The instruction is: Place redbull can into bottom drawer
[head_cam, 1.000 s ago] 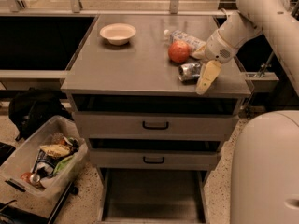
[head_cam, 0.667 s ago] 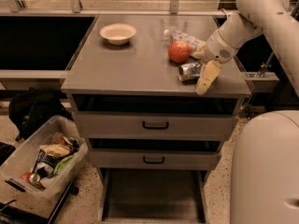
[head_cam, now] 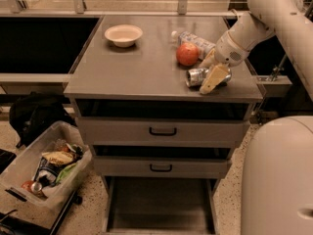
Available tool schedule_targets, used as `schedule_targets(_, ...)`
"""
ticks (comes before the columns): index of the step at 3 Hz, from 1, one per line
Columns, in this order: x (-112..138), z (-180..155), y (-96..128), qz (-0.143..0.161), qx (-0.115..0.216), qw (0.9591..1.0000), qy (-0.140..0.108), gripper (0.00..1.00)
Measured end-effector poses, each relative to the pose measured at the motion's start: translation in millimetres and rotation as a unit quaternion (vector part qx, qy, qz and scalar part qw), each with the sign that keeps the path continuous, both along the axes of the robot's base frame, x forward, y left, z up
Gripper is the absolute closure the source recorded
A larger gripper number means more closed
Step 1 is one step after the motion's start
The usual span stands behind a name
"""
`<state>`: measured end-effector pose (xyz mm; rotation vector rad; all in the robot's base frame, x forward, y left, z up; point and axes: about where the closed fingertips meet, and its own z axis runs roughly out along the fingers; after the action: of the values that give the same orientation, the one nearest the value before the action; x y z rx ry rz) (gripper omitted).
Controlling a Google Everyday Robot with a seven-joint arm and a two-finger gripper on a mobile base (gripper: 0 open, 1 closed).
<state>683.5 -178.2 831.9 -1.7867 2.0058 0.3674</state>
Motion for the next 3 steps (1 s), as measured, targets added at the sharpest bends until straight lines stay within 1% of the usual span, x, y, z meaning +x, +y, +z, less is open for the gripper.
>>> schedule_targets(2, 0.0, 0.0, 0.0, 0.0, 0.0, 1.0, 0.0, 0.85)
schedule_targets(3, -1.6, 1.1, -1.0, -0.001, -0.001, 1.0, 0.0, 1.0)
